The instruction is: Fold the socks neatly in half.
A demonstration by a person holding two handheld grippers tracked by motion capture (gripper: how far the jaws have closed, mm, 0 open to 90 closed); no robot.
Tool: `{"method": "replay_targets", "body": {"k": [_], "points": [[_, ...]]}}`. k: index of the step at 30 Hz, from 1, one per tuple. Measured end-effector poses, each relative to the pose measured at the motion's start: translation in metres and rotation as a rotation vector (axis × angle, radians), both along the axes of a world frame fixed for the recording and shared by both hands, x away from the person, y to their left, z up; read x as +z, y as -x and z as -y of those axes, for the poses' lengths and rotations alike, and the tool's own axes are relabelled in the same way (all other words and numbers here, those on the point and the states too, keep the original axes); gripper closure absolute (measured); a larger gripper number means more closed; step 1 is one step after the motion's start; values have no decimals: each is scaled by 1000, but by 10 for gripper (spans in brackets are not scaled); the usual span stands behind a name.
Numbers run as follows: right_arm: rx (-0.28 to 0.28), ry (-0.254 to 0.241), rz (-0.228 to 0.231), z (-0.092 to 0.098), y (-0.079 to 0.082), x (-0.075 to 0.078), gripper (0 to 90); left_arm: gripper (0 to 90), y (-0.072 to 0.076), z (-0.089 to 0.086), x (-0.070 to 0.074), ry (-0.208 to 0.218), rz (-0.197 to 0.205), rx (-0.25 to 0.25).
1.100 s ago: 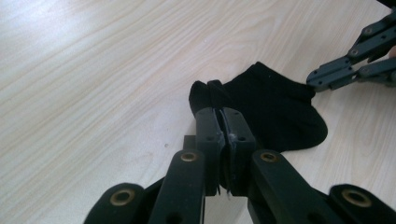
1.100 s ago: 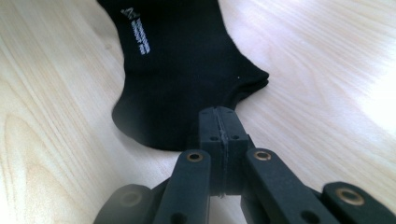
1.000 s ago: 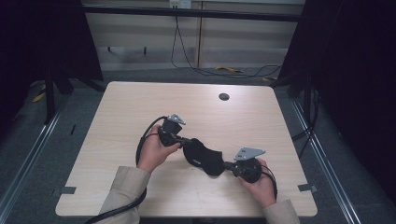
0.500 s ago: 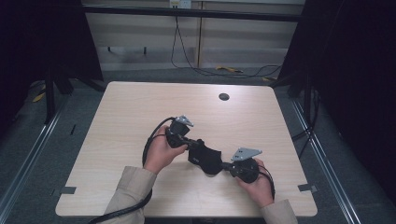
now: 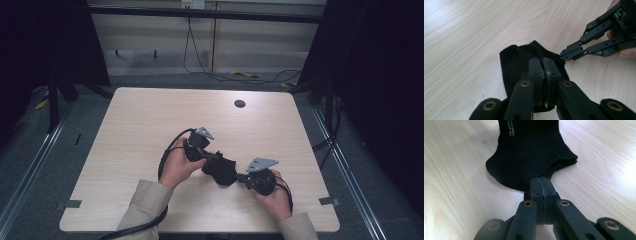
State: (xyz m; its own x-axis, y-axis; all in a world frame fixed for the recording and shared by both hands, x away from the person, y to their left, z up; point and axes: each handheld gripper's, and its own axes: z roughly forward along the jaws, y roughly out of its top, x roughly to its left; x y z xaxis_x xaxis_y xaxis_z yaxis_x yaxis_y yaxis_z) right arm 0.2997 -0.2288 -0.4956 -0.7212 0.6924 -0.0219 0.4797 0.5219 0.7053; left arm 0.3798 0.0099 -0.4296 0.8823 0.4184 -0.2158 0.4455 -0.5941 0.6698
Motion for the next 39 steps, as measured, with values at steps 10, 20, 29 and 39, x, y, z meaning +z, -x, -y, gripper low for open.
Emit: {"method": "replay_targets", "body": {"k": [10, 20, 29, 39], "points": [[-11, -8, -8, 2, -1, -1, 897, 865, 5, 11, -4, 3, -3, -23], [-8, -7, -3, 2, 0, -1, 895, 865, 10, 25, -15, -1, -18, -53], [-6, -6, -2, 2, 0, -1, 895, 864, 12, 38, -22, -11, -15, -64], [-4, -3, 3, 2, 0, -1, 895, 862, 10, 50, -35, -41, -16, -42]]}}
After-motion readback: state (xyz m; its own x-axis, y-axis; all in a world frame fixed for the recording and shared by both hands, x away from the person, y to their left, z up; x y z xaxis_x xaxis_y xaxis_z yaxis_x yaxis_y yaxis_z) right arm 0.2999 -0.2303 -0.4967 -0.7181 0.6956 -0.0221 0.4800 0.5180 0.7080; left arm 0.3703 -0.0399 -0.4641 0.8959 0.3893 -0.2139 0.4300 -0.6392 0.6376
